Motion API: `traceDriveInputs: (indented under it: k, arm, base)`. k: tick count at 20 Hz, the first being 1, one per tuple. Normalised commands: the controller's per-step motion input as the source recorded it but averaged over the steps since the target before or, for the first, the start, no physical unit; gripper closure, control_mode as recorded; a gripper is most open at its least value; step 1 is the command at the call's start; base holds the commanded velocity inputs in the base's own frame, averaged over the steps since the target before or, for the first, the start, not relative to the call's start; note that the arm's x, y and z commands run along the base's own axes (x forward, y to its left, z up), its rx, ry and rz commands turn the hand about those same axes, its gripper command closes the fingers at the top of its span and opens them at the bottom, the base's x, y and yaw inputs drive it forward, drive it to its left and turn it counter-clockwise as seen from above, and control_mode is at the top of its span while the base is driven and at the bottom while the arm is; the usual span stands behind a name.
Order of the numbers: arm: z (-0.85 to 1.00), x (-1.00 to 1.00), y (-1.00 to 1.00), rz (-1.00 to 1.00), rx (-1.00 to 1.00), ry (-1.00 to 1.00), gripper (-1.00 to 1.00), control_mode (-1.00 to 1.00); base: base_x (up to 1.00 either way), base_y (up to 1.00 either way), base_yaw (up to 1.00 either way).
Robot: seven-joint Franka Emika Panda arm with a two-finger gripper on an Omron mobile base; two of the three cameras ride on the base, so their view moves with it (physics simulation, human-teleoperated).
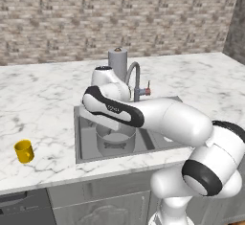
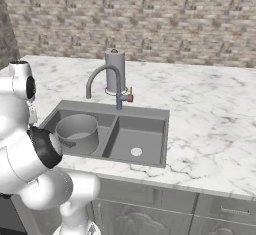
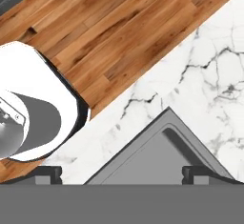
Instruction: Place the pot in the left basin and the mug in the right basin of the sink.
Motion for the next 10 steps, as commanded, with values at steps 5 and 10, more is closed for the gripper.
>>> traceDriveInputs:
  k: [5,10]
  arm:
    - [0.01,0.00,0.35,0.09,0.00,0.00,-1.00,-1.00]
    - [0.00,0.00,0.40,0.08,0.00,-0.01,-1.00,-1.00]
  base:
    - [0.00,0.00,0.00]
    - [0.00,0.00,0.00]
